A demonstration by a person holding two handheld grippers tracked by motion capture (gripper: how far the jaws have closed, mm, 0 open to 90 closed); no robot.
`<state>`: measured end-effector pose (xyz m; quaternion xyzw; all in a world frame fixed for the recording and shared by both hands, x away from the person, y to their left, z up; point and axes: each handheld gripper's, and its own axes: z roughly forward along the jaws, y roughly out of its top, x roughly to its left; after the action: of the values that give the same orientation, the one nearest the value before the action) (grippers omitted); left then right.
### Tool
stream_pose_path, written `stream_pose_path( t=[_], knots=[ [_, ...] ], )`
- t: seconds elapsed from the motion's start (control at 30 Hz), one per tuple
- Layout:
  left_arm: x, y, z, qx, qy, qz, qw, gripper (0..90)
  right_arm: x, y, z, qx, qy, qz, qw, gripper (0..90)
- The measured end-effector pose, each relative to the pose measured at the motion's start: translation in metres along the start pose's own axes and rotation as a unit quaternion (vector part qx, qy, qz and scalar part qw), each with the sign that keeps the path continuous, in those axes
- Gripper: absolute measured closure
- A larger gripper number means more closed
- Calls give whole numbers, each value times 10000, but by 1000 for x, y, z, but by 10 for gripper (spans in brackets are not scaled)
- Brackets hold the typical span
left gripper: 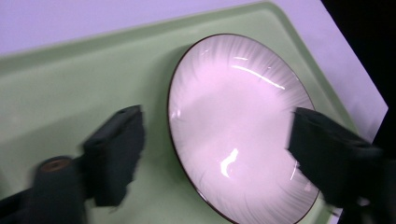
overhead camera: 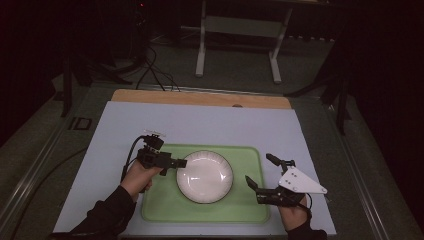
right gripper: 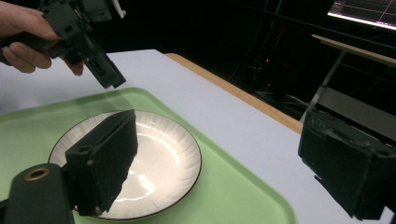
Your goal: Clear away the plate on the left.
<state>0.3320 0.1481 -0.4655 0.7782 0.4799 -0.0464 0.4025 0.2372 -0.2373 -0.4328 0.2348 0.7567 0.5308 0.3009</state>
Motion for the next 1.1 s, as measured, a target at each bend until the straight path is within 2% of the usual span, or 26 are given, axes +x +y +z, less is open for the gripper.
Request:
stream_pose_path(
  t=[0.07,0.1,0.13,0.17,0.23,0.3,0.4,0.5,0.53,0.57,0.63,0.7,0.77,0.9,1.0,1.1],
  knots=[
    [0,0,0,0,0,0,10000,142,0,0,0,1,7,-10,10000,116],
    [-2,-2,-1,-74,-70,230,9997,142,0,0,0,1,7,-10,10000,117],
    [-2,-2,-1,-52,-93,304,9995,28,1,0,0,20,17,-16,10000,117],
    [-2,-3,-2,-99,-82,316,9994,0,1,0,1,24,17,-23,10000,116],
    [-2,-5,-5,-260,-161,409,9987,0,1,0,1,25,16,-19,10000,117],
    [-3,-8,-8,-466,-209,592,9969,0,1,-1,1,47,20,-2,10000,117],
    [-8,-11,-11,-559,-77,895,9944,0,1,-1,1,55,29,-9,10000,117],
    [-12,-15,-15,-649,-111,1138,9913,0,1,-1,1,65,27,-17,10000,116],
    [-12,-15,-15,-649,-111,1138,9913,0,1,-1,1,65,27,-17,10000,116],
    [-15,-18,-18,-683,-98,1297,9892,0,1,-2,1,64,27,-20,10000,116],
    [-17,-20,-20,-679,-151,1378,9880,0,1,-2,1,64,26,-19,10000,117],
    [-20,-23,-23,-719,-101,1456,9867,0,1,-2,1,69,30,-12,10000,116],
    [-20,-24,-24,-720,-95,1464,9865,0,2,-2,2,86,29,-7,10000,117],
    [-19,-27,-33,-885,-123,1463,9852,0,2,-2,2,97,31,4,9999,117],
    [-18,-33,-40,-1044,-76,1545,9824,0,2,-2,2,104,33,-10,9999,116],
    [-16,-36,-43,-1018,-54,1565,9824,0,2,-2,3,111,38,-21,9999,117]
  ],
)
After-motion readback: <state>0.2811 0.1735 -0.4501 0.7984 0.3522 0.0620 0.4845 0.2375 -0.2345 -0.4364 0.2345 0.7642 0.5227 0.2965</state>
